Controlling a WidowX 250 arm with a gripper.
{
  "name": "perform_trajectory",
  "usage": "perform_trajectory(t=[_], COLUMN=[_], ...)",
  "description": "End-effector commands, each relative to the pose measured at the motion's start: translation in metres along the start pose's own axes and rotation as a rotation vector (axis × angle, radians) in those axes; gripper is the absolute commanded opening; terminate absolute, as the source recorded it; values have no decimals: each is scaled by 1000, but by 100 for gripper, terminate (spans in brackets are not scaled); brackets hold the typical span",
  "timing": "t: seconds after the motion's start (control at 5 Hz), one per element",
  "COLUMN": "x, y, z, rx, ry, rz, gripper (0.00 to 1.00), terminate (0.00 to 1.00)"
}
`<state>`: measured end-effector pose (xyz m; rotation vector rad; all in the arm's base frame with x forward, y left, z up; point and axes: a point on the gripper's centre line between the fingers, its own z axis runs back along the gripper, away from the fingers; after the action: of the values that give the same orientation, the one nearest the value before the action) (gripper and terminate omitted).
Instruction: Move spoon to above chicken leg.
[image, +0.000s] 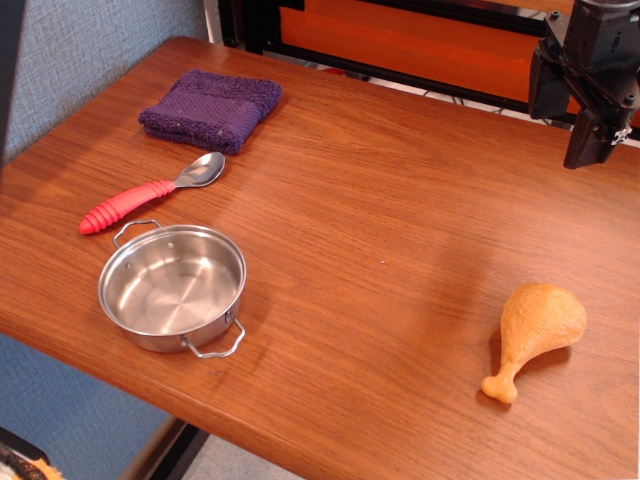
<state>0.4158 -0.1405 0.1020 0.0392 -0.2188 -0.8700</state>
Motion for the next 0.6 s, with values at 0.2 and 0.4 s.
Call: perform_trajectory(t=[0.2, 0.4], x=[-25, -53], y=[10, 22], z=[8, 17], rx=[45, 49], ry=[18, 23], rz=[88, 161], gripper=[100, 100], terminate=[0, 0])
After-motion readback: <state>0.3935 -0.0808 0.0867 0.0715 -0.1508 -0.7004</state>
